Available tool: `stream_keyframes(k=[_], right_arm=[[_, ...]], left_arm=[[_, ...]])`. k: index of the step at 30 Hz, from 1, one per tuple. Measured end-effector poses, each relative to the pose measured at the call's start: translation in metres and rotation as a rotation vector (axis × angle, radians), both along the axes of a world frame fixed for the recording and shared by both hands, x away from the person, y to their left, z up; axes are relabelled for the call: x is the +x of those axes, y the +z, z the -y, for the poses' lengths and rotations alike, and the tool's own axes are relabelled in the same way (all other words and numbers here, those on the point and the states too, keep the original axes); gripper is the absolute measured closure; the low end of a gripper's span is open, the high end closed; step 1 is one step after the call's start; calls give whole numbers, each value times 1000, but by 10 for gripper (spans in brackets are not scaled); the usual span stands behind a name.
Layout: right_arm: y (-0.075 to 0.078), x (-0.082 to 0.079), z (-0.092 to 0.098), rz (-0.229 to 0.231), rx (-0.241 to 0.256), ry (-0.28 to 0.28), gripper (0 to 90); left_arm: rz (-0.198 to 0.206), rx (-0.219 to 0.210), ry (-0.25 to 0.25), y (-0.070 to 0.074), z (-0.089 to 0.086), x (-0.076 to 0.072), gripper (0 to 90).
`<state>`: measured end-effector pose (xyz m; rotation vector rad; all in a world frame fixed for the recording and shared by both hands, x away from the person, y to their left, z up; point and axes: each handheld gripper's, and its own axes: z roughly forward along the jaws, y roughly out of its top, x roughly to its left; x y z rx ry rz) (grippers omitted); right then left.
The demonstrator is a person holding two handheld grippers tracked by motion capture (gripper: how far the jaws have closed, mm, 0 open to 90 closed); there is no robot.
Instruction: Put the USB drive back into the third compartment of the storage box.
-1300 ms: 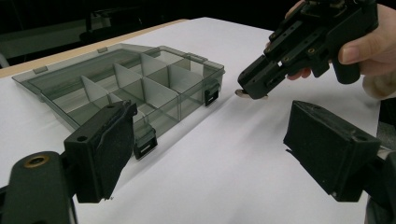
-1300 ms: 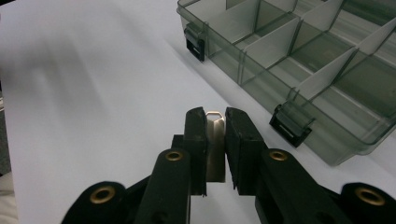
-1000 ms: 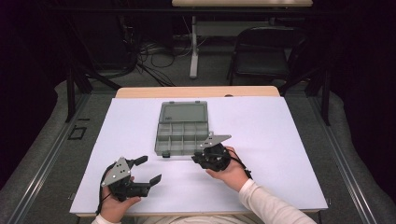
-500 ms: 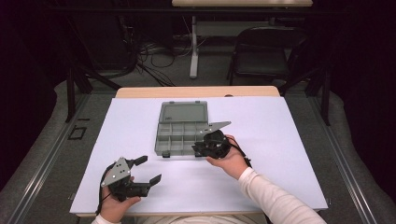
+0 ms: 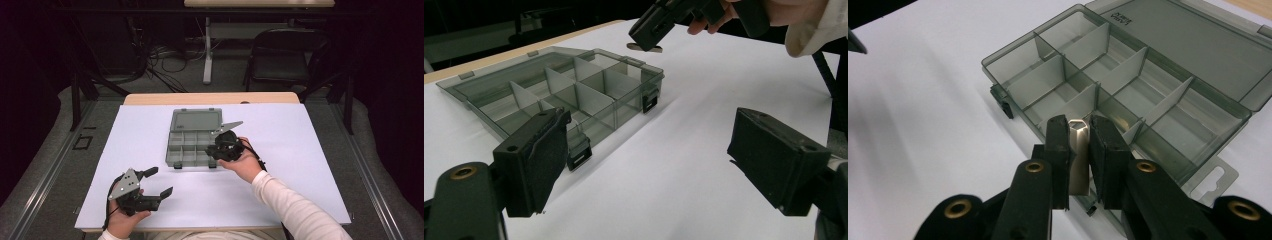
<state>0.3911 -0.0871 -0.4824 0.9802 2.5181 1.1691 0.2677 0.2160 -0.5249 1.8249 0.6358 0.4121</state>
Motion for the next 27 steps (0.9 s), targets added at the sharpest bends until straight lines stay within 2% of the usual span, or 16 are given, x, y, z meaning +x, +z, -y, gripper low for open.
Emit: stream_keyframes(k=[27], right_arm=[[-2,36,-32,-1,-49,-43,797]], left_arm=[[0,6,-5,0,0,0,160]])
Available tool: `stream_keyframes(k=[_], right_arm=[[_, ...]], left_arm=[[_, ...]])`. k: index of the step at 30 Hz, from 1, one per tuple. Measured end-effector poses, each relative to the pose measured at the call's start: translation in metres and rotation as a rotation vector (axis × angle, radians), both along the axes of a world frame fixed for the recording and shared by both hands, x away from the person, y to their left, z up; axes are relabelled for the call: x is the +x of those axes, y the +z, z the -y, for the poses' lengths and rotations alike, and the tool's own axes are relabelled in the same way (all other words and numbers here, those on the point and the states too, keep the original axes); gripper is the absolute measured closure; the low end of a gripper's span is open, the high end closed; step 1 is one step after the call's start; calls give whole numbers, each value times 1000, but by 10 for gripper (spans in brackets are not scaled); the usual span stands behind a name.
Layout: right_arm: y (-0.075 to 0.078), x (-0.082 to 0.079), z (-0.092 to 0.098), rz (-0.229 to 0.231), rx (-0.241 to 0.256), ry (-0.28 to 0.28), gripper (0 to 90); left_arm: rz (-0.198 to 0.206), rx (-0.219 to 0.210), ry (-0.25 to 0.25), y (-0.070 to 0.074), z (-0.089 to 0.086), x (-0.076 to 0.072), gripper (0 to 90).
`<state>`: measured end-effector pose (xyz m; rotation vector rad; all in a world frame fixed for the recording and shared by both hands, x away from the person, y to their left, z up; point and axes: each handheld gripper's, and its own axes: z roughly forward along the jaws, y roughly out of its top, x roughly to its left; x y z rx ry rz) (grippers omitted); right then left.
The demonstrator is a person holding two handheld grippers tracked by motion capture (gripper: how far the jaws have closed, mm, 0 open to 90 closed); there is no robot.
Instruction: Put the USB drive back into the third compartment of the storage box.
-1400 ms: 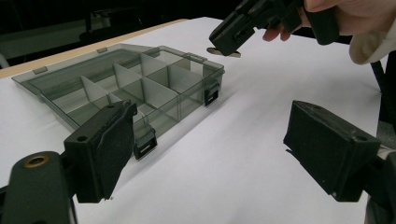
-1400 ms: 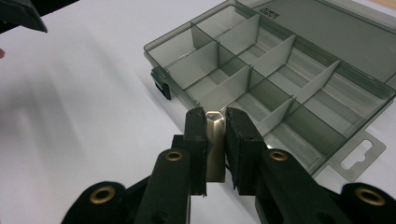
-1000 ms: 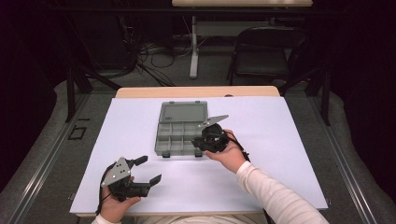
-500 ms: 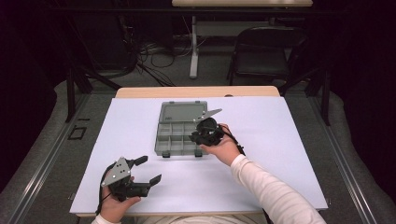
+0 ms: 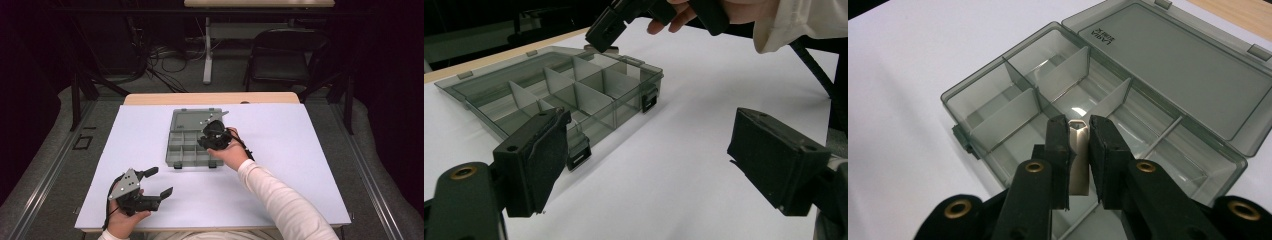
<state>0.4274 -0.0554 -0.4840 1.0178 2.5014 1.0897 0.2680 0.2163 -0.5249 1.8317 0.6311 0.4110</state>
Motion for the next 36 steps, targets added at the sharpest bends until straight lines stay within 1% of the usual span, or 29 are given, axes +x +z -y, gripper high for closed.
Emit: stream_keyframes(k=[7,10,13,19,21,28,29,31,36], right_arm=[[-2,8,-10,2,-16,-11,797],[-2,11,-12,1,-15,-15,797],[-4,16,-14,-8,-15,-27,797],[-8,24,-13,-14,-23,-52,797],[-10,26,-12,-12,-8,-62,798],[-17,35,-9,-21,-3,-90,797],[-17,36,-9,-20,-11,-87,797],[-19,37,-10,-23,-6,-94,797],[-23,39,-10,-23,-26,-98,797]], left_arm=[[-2,-4,1,0,0,0,160],[-3,-5,2,0,0,0,160],[-3,-4,1,0,0,0,160],[-6,-9,0,-1,0,0,160],[-6,-9,1,-1,0,0,160],[-8,-11,-2,-1,0,1,160],[-8,-10,-1,-1,0,1,160],[-8,-12,2,-1,0,1,160],[-9,-10,0,-1,0,1,160]])
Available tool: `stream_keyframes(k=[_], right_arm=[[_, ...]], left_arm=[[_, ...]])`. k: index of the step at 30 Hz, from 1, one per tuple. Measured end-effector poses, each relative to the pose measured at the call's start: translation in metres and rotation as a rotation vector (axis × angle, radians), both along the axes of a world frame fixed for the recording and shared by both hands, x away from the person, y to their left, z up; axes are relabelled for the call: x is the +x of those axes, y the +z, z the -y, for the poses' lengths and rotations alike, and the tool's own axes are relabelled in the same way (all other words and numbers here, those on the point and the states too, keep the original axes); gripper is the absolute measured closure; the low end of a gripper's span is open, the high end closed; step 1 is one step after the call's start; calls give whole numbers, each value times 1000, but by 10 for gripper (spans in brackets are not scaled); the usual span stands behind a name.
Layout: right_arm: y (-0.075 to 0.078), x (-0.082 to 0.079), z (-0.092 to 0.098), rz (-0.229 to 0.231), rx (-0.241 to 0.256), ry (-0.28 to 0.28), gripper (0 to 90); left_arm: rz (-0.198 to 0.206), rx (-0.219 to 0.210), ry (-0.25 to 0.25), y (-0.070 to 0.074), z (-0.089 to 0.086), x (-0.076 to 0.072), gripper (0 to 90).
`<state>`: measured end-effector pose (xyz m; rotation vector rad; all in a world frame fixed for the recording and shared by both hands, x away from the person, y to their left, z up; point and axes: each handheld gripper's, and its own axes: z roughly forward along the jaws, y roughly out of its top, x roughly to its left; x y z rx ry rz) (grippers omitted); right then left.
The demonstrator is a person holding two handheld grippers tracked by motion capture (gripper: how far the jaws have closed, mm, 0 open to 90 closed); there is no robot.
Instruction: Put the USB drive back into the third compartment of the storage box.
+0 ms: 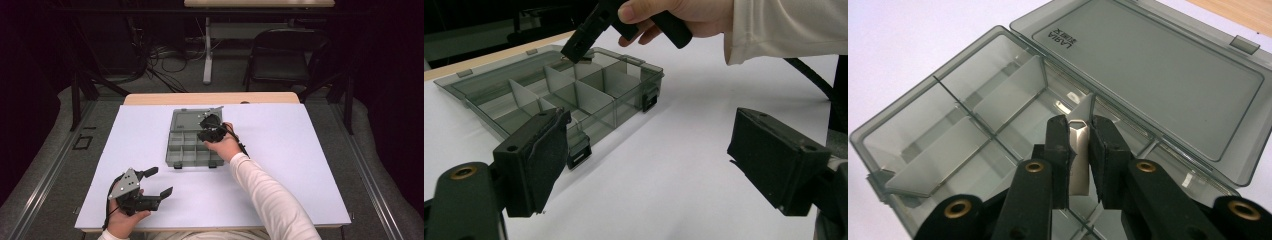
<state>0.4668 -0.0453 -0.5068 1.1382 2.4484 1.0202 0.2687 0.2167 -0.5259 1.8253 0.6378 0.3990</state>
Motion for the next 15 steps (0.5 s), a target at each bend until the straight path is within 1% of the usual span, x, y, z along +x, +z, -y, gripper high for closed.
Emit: stream_keyframes(k=[1,3,4,8,12,13,14,15], right_arm=[[-1,1,0,6,4,-2,797],[-2,2,0,-6,0,-7,797],[-4,2,0,0,3,-8,797],[-6,3,-1,1,0,-5,797],[-7,4,-1,-6,-14,-5,797],[-8,4,-1,-1,-9,-7,797],[-7,3,-1,-11,-14,-10,797],[-7,3,-1,-11,-14,-10,797]], left_arm=[[-1,-1,0,0,0,0,160],[1,-2,2,0,0,0,160],[-1,-1,0,0,0,0,160],[0,0,-1,0,0,0,160],[-2,-2,1,0,0,0,160],[0,0,-1,0,0,0,160],[-2,-2,0,0,0,0,160],[1,0,0,0,0,0,160]])
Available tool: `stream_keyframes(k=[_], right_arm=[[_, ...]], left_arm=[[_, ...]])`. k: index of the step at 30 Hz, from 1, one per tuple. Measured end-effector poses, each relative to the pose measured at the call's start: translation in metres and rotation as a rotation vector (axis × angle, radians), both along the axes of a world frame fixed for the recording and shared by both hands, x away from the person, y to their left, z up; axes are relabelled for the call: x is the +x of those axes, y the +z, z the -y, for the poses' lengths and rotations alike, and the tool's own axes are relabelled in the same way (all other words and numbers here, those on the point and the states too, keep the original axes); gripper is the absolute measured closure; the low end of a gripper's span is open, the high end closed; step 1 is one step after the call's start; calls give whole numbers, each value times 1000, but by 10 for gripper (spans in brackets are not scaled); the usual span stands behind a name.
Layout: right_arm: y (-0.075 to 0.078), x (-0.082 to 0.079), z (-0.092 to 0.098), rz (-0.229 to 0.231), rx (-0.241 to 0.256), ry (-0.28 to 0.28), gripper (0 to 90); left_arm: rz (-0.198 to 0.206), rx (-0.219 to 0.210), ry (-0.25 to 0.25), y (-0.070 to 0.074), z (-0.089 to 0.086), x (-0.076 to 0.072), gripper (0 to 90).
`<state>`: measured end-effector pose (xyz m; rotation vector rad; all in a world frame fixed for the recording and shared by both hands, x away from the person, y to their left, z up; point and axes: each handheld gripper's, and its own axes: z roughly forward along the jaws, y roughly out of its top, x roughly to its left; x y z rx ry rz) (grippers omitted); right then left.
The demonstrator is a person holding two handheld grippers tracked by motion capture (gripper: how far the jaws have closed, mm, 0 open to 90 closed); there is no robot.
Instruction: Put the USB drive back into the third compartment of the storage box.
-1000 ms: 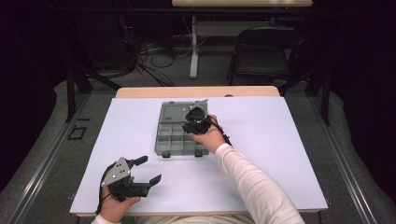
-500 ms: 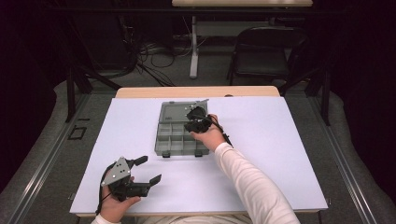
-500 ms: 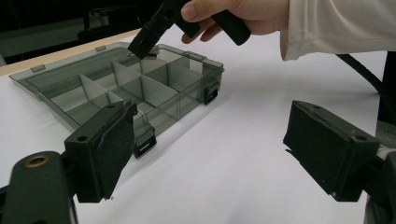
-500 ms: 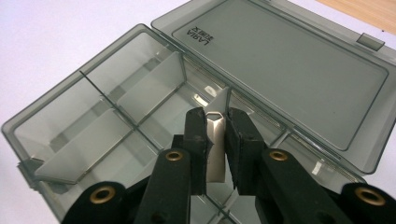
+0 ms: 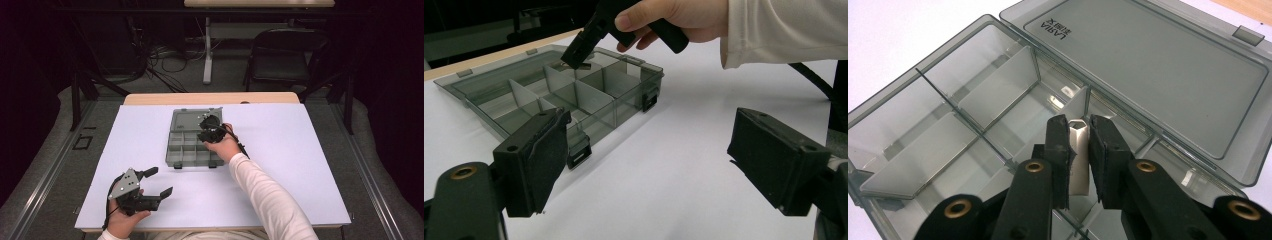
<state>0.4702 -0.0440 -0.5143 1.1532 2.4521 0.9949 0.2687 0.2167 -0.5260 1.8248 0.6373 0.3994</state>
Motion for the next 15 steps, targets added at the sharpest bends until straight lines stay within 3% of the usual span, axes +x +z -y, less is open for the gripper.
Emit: stream_keyframes(k=[15], right_arm=[[-1,0,0,-2,-3,3,797]], left_arm=[[1,-1,3,0,0,0,160]])
